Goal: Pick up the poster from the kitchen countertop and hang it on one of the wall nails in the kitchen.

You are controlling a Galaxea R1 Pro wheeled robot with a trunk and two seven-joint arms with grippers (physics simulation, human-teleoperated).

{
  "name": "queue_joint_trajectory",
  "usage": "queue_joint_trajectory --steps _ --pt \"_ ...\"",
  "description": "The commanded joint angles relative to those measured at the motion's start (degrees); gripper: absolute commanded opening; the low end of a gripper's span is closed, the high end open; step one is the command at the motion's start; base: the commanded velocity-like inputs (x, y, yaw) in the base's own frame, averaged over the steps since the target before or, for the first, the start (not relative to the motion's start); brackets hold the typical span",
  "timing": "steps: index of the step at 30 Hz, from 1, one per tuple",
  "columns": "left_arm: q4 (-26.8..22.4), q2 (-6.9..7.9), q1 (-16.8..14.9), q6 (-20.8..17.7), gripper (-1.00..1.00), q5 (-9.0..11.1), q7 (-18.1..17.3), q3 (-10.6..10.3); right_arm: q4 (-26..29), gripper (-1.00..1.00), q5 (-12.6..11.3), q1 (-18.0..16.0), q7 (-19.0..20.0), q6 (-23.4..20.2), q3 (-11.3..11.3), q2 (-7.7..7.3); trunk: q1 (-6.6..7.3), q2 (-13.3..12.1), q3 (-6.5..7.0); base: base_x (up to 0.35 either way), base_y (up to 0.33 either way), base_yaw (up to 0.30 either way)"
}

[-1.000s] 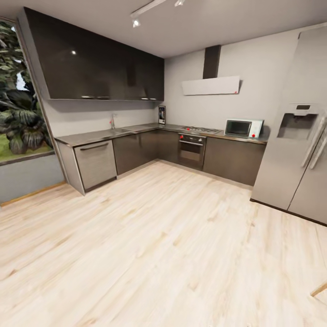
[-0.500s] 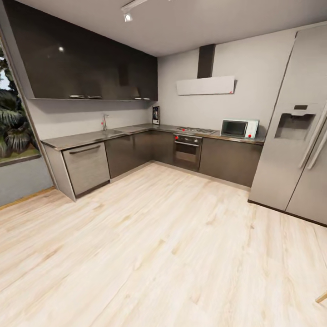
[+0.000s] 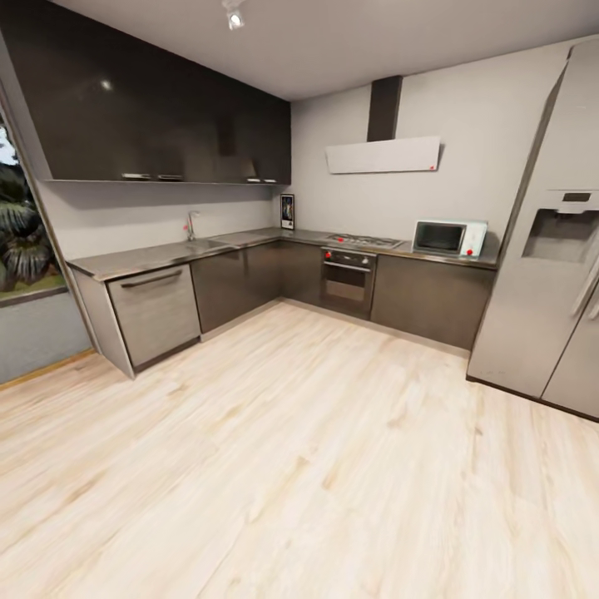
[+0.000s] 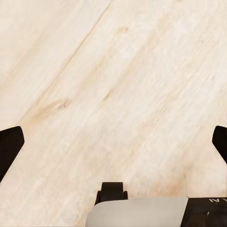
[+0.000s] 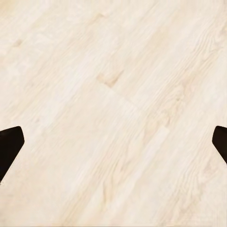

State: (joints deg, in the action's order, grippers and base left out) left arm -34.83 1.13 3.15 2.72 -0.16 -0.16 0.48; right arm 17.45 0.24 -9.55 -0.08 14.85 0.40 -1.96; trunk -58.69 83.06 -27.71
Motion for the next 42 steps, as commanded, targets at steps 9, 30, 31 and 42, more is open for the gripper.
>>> queue_joint_trajectory --steps 9,30,31,42 --pt "-0.06 -0.02 0.02 0.09 1.0 -0.02 -0.02 0.05 -0.05 1.0 0.0 -0.03 -0.01 0.18 0.04 0.02 -0.04 0.02 -0.05 0.333 0.003 0.0" --pt "-0.06 0.01 0.02 0.16 1.0 -0.01 -0.1 0.05 -0.05 1.0 -0.01 -0.03 -0.01 0.18 0.04 0.02 -0.04 0.02 -0.05 0.334 0.0 0.0" --pt "-0.06 0.01 0.02 0.17 1.0 -0.01 -0.1 0.05 -0.05 1.0 0.0 -0.03 -0.01 0.18 0.04 0.05 -0.04 0.02 -0.05 0.335 0.0 0.0" --pt "-0.06 0.01 0.02 0.18 1.0 -0.01 -0.1 0.05 -0.11 1.0 0.02 -0.03 -0.01 0.11 0.04 0.17 -0.04 0.02 -0.05 0.335 0.052 0.0"
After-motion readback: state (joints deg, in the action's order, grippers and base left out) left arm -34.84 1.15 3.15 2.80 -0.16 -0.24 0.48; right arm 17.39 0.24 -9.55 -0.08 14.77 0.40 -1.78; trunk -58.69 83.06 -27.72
